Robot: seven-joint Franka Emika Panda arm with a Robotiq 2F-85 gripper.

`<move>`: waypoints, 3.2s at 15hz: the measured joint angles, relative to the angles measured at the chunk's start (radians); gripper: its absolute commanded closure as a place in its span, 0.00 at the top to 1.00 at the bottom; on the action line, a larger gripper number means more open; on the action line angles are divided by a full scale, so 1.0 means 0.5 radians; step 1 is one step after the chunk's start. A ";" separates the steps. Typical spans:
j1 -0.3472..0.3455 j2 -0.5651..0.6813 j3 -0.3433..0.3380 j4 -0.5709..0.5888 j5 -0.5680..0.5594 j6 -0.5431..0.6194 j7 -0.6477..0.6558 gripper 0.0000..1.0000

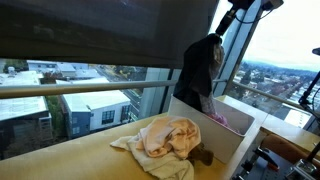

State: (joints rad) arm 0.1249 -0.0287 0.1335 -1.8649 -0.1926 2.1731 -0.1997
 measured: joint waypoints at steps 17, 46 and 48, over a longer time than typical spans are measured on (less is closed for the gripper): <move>0.505 0.213 0.510 1.106 -0.210 -0.775 0.158 0.04; -0.116 0.418 0.118 0.559 0.008 -0.574 0.040 1.00; -0.189 0.424 0.009 0.408 0.075 -0.481 -0.022 1.00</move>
State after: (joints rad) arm 0.0305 0.1832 0.1380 -1.6608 -0.1553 1.9329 -0.2105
